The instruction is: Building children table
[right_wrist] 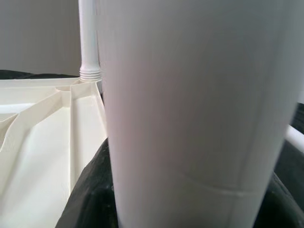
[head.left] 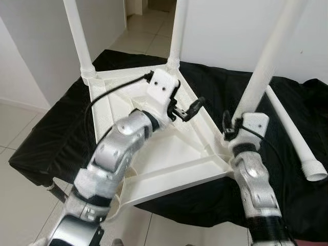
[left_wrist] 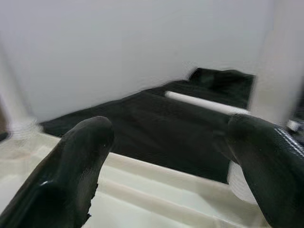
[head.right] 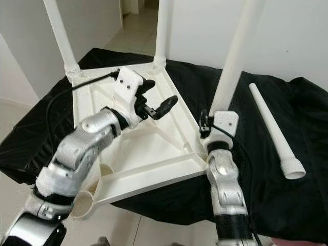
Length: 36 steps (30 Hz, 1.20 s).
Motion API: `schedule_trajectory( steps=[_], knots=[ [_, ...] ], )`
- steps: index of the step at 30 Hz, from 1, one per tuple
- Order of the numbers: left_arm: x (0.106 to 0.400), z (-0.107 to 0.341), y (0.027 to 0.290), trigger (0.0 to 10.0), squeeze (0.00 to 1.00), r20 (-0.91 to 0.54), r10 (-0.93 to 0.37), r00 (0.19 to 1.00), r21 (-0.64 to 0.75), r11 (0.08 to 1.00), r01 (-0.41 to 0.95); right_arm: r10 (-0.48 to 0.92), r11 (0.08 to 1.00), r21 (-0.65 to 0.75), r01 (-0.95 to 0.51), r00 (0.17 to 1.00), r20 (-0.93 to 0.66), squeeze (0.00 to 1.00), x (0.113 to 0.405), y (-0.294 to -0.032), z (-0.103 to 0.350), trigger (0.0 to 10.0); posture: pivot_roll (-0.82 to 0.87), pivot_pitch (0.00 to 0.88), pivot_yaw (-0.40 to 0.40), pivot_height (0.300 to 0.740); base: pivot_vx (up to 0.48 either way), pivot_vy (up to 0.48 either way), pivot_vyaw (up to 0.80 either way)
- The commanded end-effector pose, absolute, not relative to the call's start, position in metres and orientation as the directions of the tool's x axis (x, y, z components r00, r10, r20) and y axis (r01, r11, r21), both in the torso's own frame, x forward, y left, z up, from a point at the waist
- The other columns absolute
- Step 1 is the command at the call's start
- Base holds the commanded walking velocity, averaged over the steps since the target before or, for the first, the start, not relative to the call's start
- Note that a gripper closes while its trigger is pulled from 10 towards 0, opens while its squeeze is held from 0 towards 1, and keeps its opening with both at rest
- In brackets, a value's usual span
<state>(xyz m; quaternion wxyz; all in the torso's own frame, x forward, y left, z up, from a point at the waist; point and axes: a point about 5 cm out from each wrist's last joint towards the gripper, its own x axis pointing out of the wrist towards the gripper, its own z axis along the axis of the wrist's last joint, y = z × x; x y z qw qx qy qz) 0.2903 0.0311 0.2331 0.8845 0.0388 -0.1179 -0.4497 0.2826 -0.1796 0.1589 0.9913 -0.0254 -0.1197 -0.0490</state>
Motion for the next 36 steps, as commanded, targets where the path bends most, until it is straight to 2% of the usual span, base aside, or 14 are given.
schedule_trajectory(
  steps=[1, 6, 9, 11, 13, 16, 19, 36],
  knots=[
    [0.283, 0.235, 0.027, 10.0, 0.0, 0.181, -0.844, 0.506, 0.225, 0.536, 0.814, -0.084, 0.995, -0.033, 0.095, 0.963, 0.256, 0.0, 0.279, -0.18, 0.163, 10.0, -0.08, 0.0, -0.036, 0.74, 0.0, 0.0, 0.0],
    [0.274, 0.223, 0.026, 10.0, 0.0, 0.131, -0.881, 0.455, 0.224, 0.474, 0.852, -0.095, 0.994, -0.029, 0.106, 0.961, 0.258, 0.0, 0.266, -0.185, 0.161, 10.0, -0.08, 0.0, -0.026, 0.74, 0.0, 0.0, 0.0],
    [0.264, 0.208, 0.027, 10.0, 0.0, 0.06, -0.928, 0.368, 0.16, 0.373, 0.914, -0.109, 0.993, -0.024, 0.119, 0.96, 0.257, 0.0, 0.254, -0.186, 0.158, 10.0, -0.09, 0.0, -0.018, 0.74, 0.0, 0.0, 0.0],
    [0.264, 0.208, 0.027, 10.0, 0.0, 0.06, -0.928, 0.368, 0.16, 0.373, 0.914, -0.109, 0.993, -0.024, 0.119, 0.96, 0.257, 0.0, 0.254, -0.186, 0.158, 10.0, -0.09, 0.0, -0.018, 0.74, 0.0, 0.0, 0.0],
    [0.256, 0.2, 0.024, 10.0, 0.0, 0.013, -0.953, 0.303, 0.153, 0.301, 0.941, -0.125, 0.991, -0.018, 0.134, 0.96, 0.252, 0.0, 0.247, -0.187, 0.155, 10.0, -0.09, 0.0, -0.013, 0.74, 0.0, 0.0, 0.0],
    [0.252, 0.199, 0.022, 10.0, 0.0, 0.001, -0.963, 0.27, 0.148, 0.267, 0.952, -0.132, 0.99, -0.024, 0.142, 0.96, 0.249, 0.0, 0.244, -0.187, 0.154, 10.0, -0.09, 0.0, -0.015, 0.74, 0.0, 0.0, 0.0],
    [0.243, 0.197, 0.02, 10.0, 0.0, 0.006, -0.981, 0.196, 0.111, 0.195, 0.974, -0.142, 0.987, -0.04, 0.155, 0.964, 0.225, 0.0, 0.236, -0.189, 0.147, 10.0, -0.1, 0.0, -0.015, 0.74, 0.0, 0.0, 0.0],
    [0.237, 0.195, 0.016, 10.0, 0.0, -0.024, -0.983, 0.181, 0.113, 0.177, 0.978, -0.077, 0.993, -0.077, 0.09, 0.984, 0.159, 0.0, 0.241, -0.181, 0.126, 10.0, -0.09, 0.0, -0.02, 0.74, 0.0, 0.0, 0.0]
  ],
)
